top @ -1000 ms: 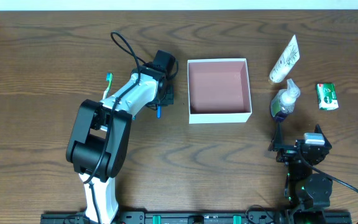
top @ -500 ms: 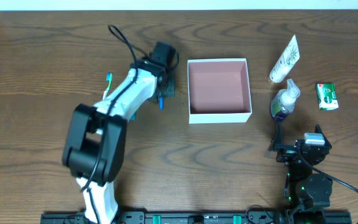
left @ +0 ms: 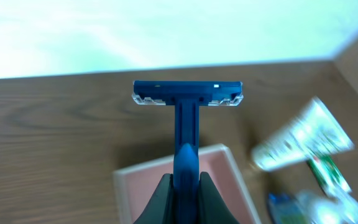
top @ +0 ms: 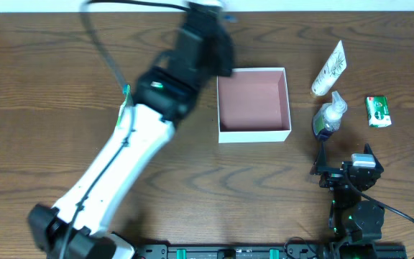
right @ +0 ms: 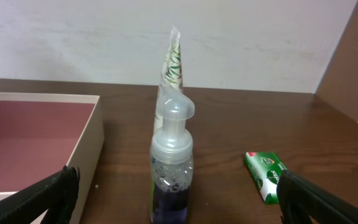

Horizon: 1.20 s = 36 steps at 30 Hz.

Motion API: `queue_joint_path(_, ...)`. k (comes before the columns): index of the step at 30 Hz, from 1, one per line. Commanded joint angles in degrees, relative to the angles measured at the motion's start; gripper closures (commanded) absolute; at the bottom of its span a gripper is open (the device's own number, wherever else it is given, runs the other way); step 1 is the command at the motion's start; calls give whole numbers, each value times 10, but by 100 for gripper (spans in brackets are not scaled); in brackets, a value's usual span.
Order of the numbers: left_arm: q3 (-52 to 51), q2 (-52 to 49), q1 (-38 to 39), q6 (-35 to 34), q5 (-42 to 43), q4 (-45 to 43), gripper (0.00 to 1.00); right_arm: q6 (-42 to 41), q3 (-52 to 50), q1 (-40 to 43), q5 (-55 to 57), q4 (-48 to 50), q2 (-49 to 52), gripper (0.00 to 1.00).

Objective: Pack container
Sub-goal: 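Carry the razor with the left gripper over the white box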

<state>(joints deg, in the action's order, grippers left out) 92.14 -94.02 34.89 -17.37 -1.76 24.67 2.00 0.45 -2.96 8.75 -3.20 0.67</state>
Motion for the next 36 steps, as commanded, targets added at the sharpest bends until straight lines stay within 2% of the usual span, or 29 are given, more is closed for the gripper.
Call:
queue_joint_path(1,-9,-54,39,1,-26,-13,94,6,-1,-9,0,-2,-4,1)
queue_joint_path(5,-9,-108,61,1,-116,-23,94,6,-1,-9,0,-2,-4,1)
queue_joint_path(8,-9,-142,60,-4,-149,-18,94,6,-1,-9,0,-2,-4,1)
queue_joint_path(14,-9,-186,58,-11,-153,-12,94,6,-1,-9,0,-2,-4,1)
queue_joint_path(27,-9,-239,54,-102,-155,26,94,6,-1,-9,0,-2,-4,1)
queue_joint_path(36,-9,-264,52,-118,-155,31,94,6,-1,-9,0,-2,-4,1)
